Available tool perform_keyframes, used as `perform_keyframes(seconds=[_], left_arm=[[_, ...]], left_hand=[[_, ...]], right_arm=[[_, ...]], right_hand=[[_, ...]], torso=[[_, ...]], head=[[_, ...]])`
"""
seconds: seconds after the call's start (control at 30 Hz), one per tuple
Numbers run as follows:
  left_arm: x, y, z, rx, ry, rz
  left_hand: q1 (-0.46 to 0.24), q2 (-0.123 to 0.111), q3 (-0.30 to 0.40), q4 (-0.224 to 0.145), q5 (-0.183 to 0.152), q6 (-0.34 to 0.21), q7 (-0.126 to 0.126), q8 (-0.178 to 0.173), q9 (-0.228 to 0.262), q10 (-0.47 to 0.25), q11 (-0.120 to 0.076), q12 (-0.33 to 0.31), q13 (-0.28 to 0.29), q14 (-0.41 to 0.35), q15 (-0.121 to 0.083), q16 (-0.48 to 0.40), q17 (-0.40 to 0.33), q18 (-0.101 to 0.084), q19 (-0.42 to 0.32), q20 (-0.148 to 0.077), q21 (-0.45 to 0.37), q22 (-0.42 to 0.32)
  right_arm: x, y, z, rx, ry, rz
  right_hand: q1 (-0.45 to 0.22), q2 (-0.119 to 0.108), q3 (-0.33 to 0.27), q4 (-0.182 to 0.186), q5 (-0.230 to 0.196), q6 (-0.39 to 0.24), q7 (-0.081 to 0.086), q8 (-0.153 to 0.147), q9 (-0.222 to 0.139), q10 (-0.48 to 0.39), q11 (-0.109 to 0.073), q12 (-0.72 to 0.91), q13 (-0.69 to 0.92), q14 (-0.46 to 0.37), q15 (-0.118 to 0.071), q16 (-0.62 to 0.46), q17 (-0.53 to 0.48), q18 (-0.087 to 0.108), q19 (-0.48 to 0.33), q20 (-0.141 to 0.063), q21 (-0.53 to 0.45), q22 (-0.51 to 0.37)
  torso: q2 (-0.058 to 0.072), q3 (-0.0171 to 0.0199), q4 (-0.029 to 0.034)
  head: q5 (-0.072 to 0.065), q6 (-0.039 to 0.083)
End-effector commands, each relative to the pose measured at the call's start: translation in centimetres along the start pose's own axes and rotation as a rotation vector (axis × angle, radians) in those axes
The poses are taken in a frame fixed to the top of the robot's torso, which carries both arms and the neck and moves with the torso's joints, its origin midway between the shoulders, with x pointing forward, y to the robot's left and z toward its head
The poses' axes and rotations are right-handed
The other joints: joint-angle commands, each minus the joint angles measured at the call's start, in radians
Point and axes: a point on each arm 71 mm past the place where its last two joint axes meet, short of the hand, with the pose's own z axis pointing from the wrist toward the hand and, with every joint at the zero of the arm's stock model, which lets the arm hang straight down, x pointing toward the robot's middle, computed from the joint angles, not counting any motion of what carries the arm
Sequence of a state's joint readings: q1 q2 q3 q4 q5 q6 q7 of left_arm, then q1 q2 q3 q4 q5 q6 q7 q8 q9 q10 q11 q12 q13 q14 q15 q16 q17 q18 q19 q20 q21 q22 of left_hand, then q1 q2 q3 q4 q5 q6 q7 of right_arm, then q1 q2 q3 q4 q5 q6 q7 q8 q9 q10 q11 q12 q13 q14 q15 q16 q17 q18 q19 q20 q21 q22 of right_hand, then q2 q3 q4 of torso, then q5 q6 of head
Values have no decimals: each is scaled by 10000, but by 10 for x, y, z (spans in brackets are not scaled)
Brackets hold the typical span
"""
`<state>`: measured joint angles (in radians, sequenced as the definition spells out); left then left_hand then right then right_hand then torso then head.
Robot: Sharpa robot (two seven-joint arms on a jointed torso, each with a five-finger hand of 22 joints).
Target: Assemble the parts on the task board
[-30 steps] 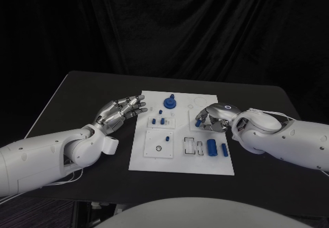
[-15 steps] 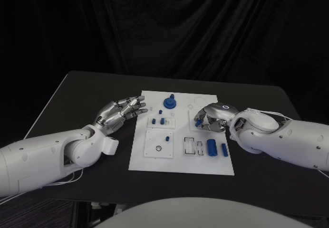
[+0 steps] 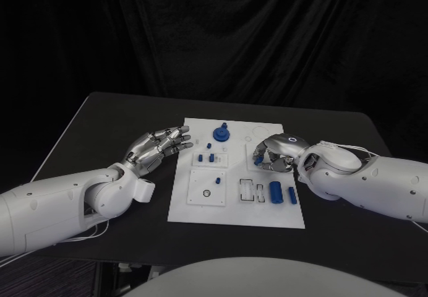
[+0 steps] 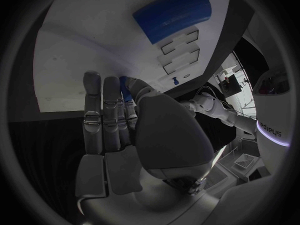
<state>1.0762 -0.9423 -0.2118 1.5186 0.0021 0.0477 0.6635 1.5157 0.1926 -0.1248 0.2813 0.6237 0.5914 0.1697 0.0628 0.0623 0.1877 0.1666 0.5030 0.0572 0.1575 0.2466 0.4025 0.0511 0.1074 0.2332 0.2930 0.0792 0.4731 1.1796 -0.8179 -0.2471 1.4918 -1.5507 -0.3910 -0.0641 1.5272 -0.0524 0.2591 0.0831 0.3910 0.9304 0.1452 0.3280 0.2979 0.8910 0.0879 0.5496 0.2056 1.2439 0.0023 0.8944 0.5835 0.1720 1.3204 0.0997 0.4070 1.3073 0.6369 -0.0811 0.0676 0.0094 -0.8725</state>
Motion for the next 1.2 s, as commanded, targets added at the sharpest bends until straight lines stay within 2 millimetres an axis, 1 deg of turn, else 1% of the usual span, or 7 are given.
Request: perform_keyframes(seconds=[0.03,0.17,0.47,0.8,0.93,1.1,1.2], left_arm=[[2,0,0,79,119,-157],[1,0,0,63,111,-158],[0,0,-1,30,77,-142],[0,1,-1,-18,62,-130],[0,1,-1,-27,59,-126],[0,1,0,-38,76,-133],[0,2,0,-41,80,-134]], left_hand=[[57,41,56,-15,55,18,93,47,8,9,49,61,16,6,23,62,3,-116,58,-3,54,-9],[57,41,56,-15,55,18,93,47,8,9,49,61,16,6,23,62,3,-116,58,-3,54,-9],[70,41,72,-22,57,29,100,49,10,22,61,91,19,11,25,83,5,-119,64,-3,54,-3],[78,39,85,-25,58,43,106,52,12,34,70,108,20,20,30,106,8,-120,75,-3,57,10],[78,39,85,-25,58,43,106,52,12,34,70,108,20,20,30,106,8,-120,75,-3,57,10],[81,39,91,-26,58,46,109,54,12,43,74,125,22,23,33,111,9,-121,83,-2,59,22],[83,40,96,-26,58,39,111,54,12,45,79,125,22,21,34,104,8,-122,80,-2,58,11]], right_arm=[[0,0,-2,-48,-177,17],[-2,0,-4,-54,-297,49],[-8,4,-10,-152,-721,169],[-34,17,-17,-466,-1221,190],[-38,29,-22,-726,-1211,300],[-37,59,-24,-1650,-929,-443],[-34,77,-22,-2233,-724,-1064]], right_hand=[[137,57,199,-153,67,-138,1,240,269,-20,-49,79,59,-35,-32,-73,-2,-133,-28,-60,109,549],[21,3,414,-255,25,-278,18,501,516,5,-40,115,112,-20,-28,-55,36,-143,-95,-65,299,553],[-13,-23,524,-322,-29,-349,28,625,637,20,-37,139,143,-15,-28,-45,55,-145,-129,-66,404,556],[-144,-57,596,-308,-163,-413,40,743,754,-12,-12,112,149,5,-3,2,119,-159,-165,-46,532,558],[-205,-86,611,-291,-182,-432,47,775,788,-19,0,89,143,3,7,9,125,-161,-178,-37,566,557],[-287,-108,652,-266,-195,-499,65,778,812,-36,19,38,125,94,26,189,358,-193,-139,-20,817,596],[-476,-163,707,-182,-486,-442,-7,772,855,174,-40,-13,118,128,10,318,491,-198,-139,-2,1019,614]], torso=[[1,-2,3],[0,1,2],[-4,-2,-2],[2,0,1],[-2,-3,-1],[-2,-4,2],[-2,-7,1]], head=[[17,-2],[40,-2],[104,-2],[120,-2],[151,-2],[177,-2],[196,-2]])
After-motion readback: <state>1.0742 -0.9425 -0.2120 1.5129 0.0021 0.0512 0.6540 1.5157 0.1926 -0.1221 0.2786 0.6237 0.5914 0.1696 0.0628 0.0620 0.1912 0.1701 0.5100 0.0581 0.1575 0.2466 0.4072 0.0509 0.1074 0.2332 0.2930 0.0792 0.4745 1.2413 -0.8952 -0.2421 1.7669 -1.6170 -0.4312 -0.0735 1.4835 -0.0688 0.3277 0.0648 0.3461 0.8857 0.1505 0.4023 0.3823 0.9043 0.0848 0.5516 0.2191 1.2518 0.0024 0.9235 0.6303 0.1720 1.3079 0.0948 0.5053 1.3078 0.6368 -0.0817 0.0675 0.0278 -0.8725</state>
